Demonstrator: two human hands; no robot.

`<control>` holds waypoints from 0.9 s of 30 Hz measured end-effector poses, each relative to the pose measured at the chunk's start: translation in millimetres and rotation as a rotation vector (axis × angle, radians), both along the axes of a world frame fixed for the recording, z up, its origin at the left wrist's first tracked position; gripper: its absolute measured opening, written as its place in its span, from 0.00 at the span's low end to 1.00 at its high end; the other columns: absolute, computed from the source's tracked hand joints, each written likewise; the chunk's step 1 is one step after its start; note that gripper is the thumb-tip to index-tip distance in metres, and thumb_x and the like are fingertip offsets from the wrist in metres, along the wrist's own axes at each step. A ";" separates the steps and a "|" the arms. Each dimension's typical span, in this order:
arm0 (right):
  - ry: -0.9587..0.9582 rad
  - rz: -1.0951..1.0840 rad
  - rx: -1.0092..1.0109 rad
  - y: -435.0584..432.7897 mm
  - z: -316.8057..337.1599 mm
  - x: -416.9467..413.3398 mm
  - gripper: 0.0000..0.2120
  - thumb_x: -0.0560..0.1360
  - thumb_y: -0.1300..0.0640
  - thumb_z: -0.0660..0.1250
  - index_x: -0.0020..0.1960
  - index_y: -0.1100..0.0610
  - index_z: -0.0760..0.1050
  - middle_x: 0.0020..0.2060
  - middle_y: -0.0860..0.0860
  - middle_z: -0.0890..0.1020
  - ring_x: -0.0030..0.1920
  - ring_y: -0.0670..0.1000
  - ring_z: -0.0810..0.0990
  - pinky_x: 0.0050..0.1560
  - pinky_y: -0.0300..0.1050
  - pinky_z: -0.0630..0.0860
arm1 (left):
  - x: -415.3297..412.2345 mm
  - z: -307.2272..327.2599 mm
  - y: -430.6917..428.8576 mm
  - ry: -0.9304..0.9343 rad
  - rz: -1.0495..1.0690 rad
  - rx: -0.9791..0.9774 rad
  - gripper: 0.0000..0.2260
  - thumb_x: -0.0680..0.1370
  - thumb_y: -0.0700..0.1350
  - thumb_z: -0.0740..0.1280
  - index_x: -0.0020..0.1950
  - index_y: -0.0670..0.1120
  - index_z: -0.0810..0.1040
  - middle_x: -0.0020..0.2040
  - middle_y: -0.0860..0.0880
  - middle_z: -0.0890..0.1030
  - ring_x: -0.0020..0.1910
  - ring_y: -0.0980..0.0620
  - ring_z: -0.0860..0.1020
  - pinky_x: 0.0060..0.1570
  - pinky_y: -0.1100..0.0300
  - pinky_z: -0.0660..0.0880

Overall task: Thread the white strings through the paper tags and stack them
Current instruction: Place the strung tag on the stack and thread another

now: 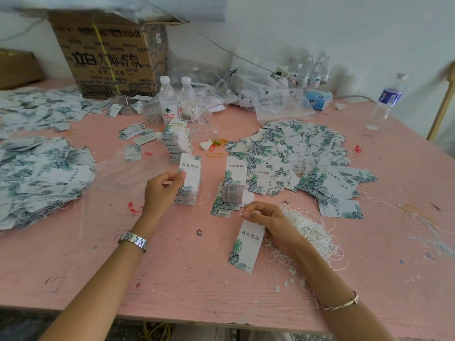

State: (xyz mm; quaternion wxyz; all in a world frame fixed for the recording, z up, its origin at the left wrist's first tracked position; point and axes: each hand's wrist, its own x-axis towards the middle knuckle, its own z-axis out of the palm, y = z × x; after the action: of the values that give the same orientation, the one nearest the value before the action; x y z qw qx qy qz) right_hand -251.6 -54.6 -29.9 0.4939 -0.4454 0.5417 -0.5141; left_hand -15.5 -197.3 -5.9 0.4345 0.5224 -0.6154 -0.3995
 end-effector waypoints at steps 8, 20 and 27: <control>-0.140 -0.022 -0.051 3.2 5.6 -1.8 0.03 0.73 0.53 0.71 0.41 0.50 0.81 0.33 0.50 0.82 0.33 0.50 0.81 0.29 0.40 0.72 | -33.1 0.1 72.9 0.271 -0.391 0.152 0.05 0.80 0.44 0.68 0.51 0.47 0.83 0.40 0.54 0.86 0.32 0.62 0.78 0.31 0.73 0.71; -0.246 -0.084 -0.078 0.6 3.3 -6.5 0.05 0.74 0.58 0.68 0.48 0.58 0.80 0.44 0.53 0.86 0.40 0.51 0.84 0.36 0.41 0.78 | -47.3 -24.4 97.8 0.312 -0.521 0.270 0.03 0.78 0.39 0.70 0.49 0.41 0.83 0.45 0.49 0.87 0.41 0.55 0.84 0.35 0.64 0.79; -0.239 -0.070 -0.081 2.2 5.3 -4.2 0.14 0.78 0.64 0.65 0.42 0.48 0.85 0.45 0.50 0.87 0.41 0.50 0.85 0.34 0.40 0.79 | -46.0 -26.4 101.3 0.284 -0.551 0.281 0.03 0.78 0.39 0.70 0.48 0.42 0.83 0.45 0.49 0.87 0.42 0.55 0.84 0.37 0.63 0.80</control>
State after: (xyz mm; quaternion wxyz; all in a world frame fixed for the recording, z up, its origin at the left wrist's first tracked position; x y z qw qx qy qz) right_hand -255.7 -52.4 -24.7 0.5181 -0.3813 0.4731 -0.6019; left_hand -61.5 -96.0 -32.3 0.3153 0.3302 -0.6056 -0.6518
